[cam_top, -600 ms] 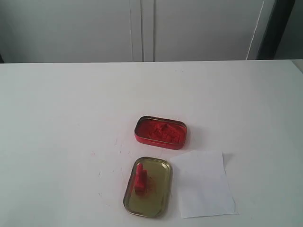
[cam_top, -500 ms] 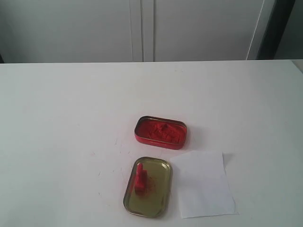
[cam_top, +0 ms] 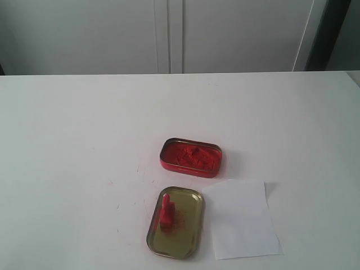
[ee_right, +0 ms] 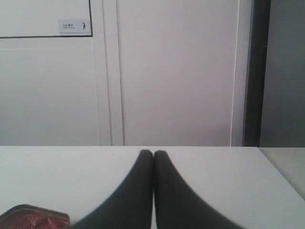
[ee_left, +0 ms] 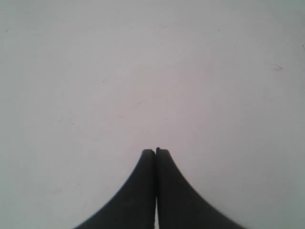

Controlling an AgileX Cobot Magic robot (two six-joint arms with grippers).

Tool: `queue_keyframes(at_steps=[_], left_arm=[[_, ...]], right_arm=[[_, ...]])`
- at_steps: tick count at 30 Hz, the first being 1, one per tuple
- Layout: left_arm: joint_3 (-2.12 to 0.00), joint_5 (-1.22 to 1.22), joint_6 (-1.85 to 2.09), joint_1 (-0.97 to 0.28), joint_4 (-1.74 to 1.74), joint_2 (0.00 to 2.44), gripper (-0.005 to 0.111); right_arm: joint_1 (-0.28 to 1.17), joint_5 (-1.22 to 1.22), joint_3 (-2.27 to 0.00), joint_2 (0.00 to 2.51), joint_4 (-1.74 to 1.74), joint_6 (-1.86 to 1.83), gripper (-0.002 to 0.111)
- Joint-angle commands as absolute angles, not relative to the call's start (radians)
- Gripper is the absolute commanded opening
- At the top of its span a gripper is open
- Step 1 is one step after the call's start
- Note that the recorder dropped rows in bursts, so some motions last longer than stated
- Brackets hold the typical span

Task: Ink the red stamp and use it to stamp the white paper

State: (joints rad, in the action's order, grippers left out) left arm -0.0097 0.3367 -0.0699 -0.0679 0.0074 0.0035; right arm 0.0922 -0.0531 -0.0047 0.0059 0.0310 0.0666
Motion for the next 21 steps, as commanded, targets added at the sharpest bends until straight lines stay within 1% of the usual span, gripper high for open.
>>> queue_keyframes(at_steps=[1,6,8,11,15,21], left_arm=[[0.0,0.351,-0.071,-0.067,0.008,0.0,0.0],[0.0,0.351,-0.071,-0.067,0.008,0.0,0.0],[0.0,0.351,-0.071,-0.067,0.008,0.0,0.0],[0.0,0.351,-0.071,-0.067,0.008,0.0,0.0],[0.0,0.351,-0.071,-0.067,0.008,0.0,0.0],[0.0,0.351,-0.071,-0.067,0.008,0.0,0.0]], right_arm=[[0.089,-0.098,0.0,0.0,0.041,0.064,0.0],[0.089,-0.129,0.0,0.0,0.041,0.064,0.0],[0.089,-0.182,0.0,0.0,0.041,0.051,0.0],[0.089,-0.173,-0.012,0.0,0.041,0.051,0.0],[0.089,-0.077,-0.09,0.0,0.041,0.051,0.0],[0.089,0.143,-0.262,0.032,0.041,0.057,0.0]])
